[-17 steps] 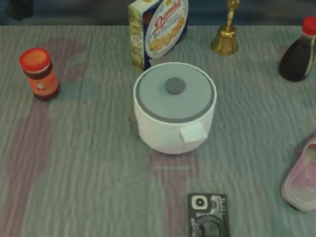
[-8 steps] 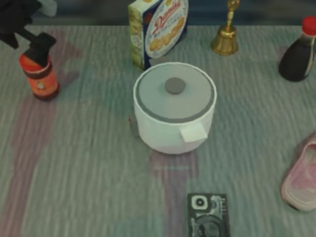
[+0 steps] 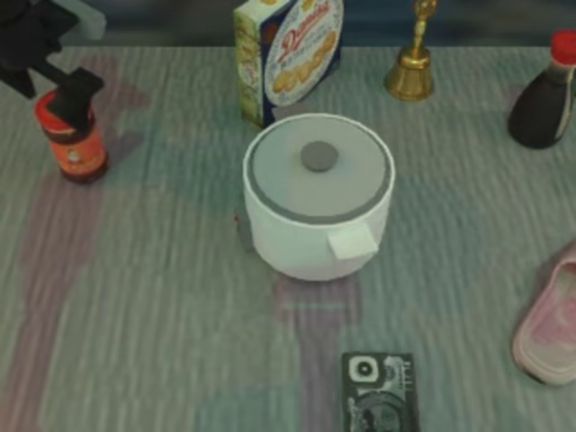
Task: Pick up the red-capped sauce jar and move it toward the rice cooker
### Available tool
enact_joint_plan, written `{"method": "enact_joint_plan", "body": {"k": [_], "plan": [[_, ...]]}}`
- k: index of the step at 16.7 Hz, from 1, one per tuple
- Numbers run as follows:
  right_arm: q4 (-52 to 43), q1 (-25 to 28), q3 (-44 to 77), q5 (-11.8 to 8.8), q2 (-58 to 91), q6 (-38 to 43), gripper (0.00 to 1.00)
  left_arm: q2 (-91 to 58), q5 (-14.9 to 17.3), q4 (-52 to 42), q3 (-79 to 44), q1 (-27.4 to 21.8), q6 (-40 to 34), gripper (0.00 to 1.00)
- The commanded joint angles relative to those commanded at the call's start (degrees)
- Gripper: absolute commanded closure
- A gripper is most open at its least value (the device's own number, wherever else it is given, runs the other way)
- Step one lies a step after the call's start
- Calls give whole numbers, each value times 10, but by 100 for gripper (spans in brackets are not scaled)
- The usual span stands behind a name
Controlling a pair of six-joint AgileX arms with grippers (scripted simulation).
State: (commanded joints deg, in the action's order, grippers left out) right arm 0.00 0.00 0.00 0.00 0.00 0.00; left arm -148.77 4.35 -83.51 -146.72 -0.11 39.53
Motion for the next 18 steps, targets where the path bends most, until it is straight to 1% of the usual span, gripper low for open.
{"method": "enact_joint_plan", "body": {"k": [7, 12, 18], "plan": [[0, 0, 0, 0, 0, 0, 0, 8, 0, 104, 110, 0, -2, 0], [0, 0, 0, 0, 0, 0, 0, 8, 0, 117, 123, 0, -2, 0], [0, 0, 0, 0, 0, 0, 0, 8, 0, 117, 123, 0, -2, 45]]}}
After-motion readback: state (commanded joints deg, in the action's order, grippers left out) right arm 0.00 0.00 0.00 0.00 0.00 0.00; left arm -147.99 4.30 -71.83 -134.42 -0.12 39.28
